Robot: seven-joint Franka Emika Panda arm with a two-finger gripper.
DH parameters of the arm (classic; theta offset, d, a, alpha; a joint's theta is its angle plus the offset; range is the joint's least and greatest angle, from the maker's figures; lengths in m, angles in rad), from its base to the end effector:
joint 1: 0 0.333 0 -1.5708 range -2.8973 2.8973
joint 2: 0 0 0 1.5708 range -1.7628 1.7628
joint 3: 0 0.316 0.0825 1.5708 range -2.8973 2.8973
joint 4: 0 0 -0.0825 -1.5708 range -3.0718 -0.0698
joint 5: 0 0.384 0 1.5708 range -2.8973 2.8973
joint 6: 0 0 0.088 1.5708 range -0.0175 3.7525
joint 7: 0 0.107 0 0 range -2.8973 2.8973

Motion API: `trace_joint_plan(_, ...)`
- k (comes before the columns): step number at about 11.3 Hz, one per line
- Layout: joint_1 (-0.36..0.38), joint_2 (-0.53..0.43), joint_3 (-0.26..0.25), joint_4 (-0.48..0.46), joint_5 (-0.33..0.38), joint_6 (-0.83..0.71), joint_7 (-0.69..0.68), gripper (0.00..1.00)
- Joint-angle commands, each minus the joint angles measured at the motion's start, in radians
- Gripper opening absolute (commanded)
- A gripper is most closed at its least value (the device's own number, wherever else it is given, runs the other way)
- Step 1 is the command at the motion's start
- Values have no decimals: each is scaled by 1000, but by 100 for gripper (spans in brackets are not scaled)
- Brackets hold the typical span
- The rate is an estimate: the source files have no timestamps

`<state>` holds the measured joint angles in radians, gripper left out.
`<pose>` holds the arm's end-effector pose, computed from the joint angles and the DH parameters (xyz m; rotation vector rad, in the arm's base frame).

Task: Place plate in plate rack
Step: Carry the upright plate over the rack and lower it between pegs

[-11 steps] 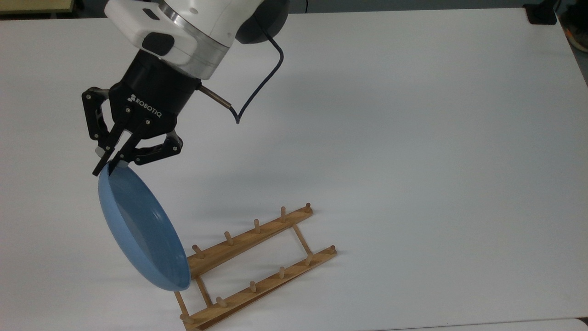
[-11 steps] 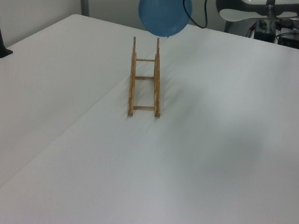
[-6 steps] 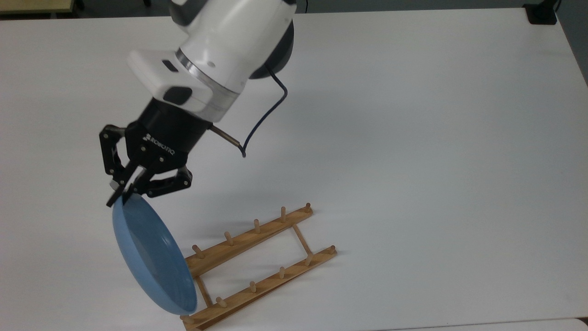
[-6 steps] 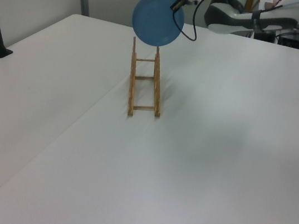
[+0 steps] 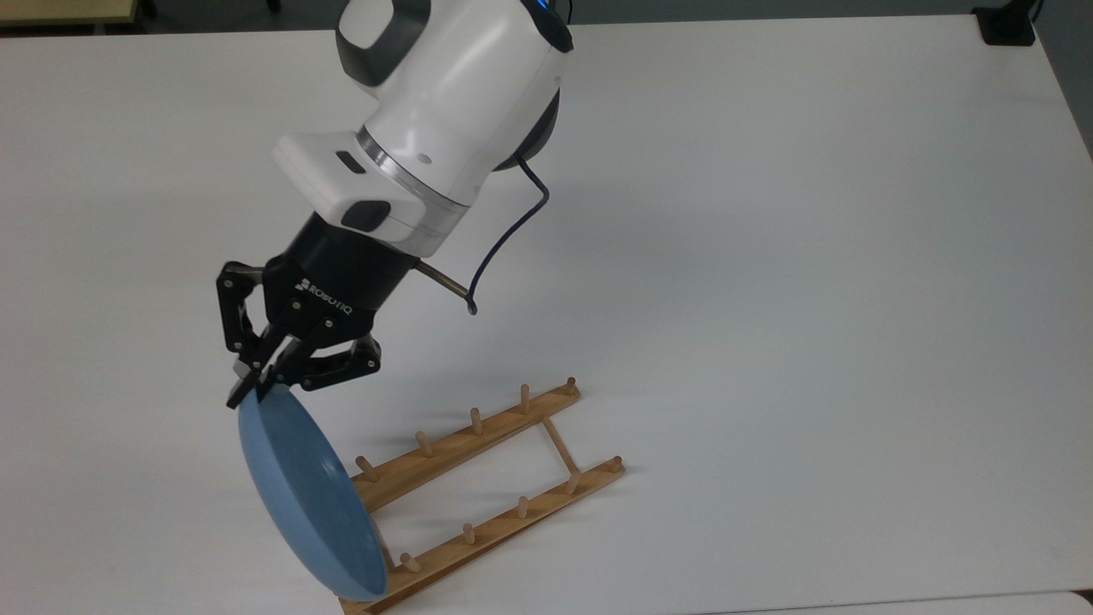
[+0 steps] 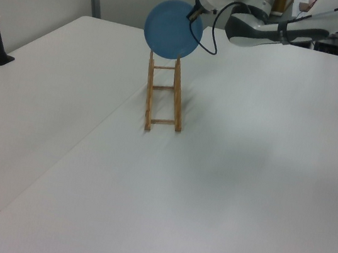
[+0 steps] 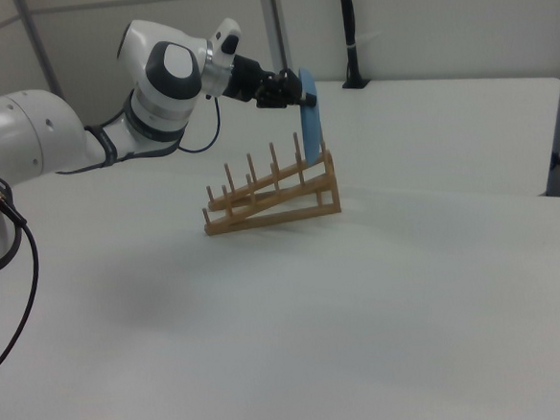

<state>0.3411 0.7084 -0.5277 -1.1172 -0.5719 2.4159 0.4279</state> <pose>0.7844 -0.0008 0.5100 2.2783 -0.0784 0.9088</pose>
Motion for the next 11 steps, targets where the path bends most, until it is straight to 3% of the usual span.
trace_joint_plan(1, -14, 9, 35, 13, -34, 20, 28, 0)
trace_joint_plan(4, -23, 23, 75, 5, -97, 19, 31, 0)
trace_joint_plan(8, -31, 42, 87, 3, -97, 18, 32, 0)
trace_joint_plan(9, -33, 43, 87, 2, -98, 18, 52, 7)
trace_joint_plan(11, -40, 42, 87, 2, -100, 18, 83, 54)
